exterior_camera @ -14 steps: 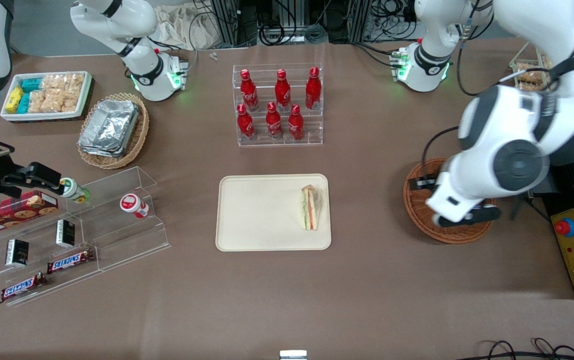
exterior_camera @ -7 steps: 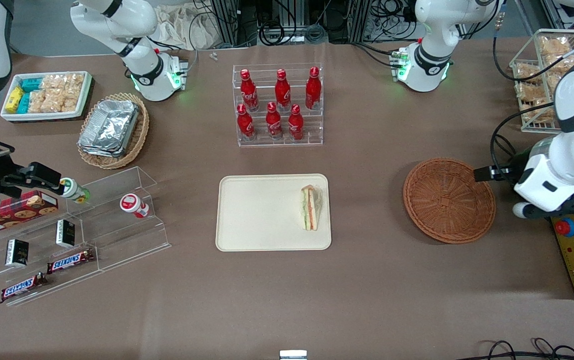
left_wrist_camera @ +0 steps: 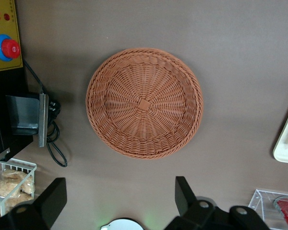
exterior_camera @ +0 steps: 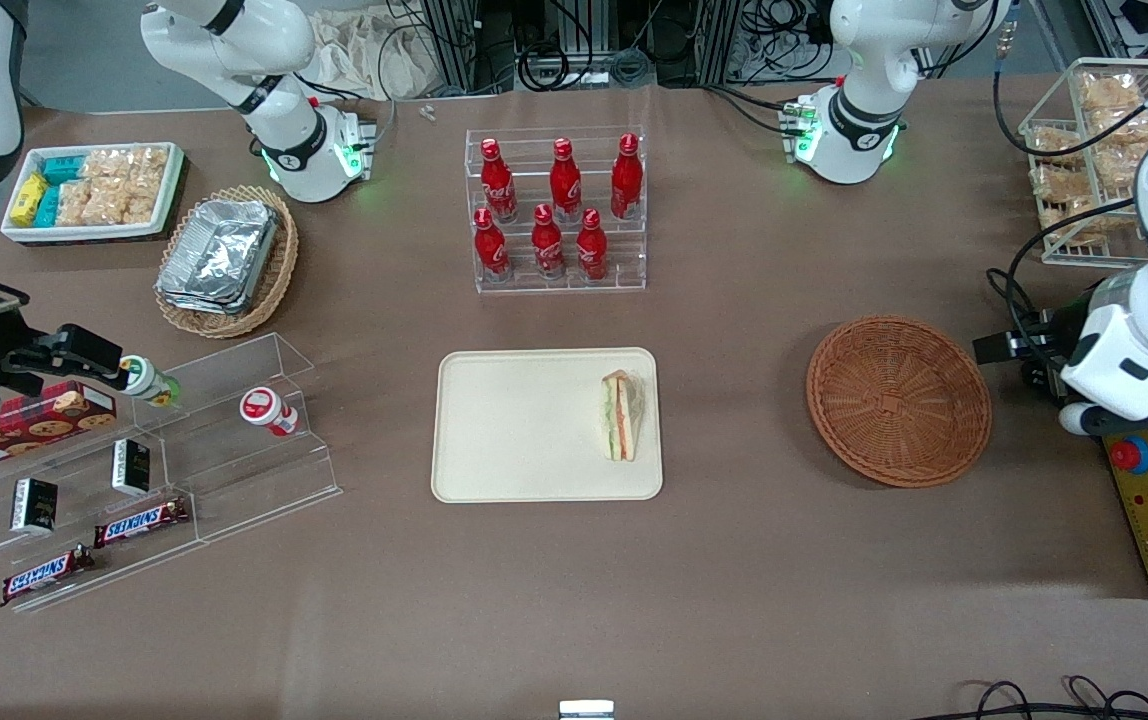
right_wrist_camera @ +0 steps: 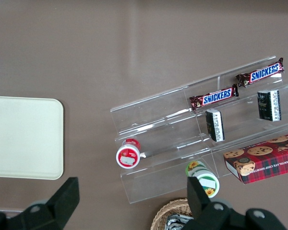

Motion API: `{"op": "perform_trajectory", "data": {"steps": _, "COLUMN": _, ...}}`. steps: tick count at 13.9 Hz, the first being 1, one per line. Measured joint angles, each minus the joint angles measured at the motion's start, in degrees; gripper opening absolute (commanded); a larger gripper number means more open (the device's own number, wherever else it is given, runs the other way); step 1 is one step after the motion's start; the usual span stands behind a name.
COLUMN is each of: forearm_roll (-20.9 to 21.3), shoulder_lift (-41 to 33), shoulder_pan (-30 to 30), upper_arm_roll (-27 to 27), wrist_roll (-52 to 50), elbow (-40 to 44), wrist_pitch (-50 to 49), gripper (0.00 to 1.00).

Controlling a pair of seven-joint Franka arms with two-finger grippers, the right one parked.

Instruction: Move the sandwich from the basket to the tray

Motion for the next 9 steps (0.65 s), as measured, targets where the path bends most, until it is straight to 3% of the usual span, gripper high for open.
{"op": "perform_trajectory", "data": {"steps": 5, "forearm_roll": -1.4, "shoulder_lift": -0.86, "shoulder_pan": -0.24, "upper_arm_roll": 4.68, "wrist_roll": 12.91, "elbow": 0.0, "wrist_pitch": 0.03, "gripper": 1.0}}
{"op": "perform_trajectory", "data": {"steps": 9, "forearm_roll": -1.46, "shoulder_lift": -0.74, "shoulder_pan": -1.2, "upper_arm_roll": 5.24, "wrist_roll": 13.72, "elbow": -0.08, "wrist_pitch": 0.19, "gripper": 1.0}}
